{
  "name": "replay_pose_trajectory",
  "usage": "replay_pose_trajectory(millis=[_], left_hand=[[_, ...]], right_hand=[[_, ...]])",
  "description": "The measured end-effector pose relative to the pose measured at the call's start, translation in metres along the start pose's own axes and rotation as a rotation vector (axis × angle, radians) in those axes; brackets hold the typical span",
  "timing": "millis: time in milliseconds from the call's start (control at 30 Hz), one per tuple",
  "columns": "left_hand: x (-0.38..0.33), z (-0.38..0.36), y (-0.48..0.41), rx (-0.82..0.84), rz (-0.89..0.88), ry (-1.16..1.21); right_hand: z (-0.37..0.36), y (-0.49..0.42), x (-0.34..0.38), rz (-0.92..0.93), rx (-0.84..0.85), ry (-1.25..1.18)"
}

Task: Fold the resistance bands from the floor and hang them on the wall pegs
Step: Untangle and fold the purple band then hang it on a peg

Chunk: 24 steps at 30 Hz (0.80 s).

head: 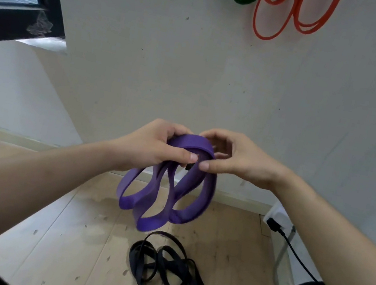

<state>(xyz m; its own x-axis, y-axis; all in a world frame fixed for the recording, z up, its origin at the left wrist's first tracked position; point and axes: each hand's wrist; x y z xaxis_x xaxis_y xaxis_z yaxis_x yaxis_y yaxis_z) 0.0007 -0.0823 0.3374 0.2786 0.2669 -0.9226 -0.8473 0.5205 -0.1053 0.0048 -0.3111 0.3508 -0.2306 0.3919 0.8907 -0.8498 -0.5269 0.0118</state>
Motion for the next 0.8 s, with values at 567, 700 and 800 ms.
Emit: replay_pose_trajectory(millis=[567,700,800], left_hand=[[0.018,0.007,-0.002,-0.108,0.015,-0.017],[0.003,0.004,-0.008,-0.219,-0.02,0.227],[-0.009,-0.003,-0.018,-0.332,-0.066,0.352]], right_hand=[[-0.005,-0.005,0.008,0.168,-0.342,-0.084],[-0.011,-0.014,0.013,0.155,-0.562,-0.469],[-0.012,-0.019,0.023,0.143,-0.667,-0.675]])
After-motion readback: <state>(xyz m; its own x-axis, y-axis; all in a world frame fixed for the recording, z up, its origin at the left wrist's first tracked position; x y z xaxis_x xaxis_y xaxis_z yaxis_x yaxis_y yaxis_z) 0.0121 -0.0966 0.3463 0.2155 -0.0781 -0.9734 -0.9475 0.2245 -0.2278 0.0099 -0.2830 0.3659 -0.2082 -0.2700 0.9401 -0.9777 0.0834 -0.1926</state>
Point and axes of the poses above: each hand's wrist, its own y-axis away from the middle knuckle, its own z-axis out of the back of the hand, x = y × z, and after that the axes turned 2 degrees about -y, right-handed
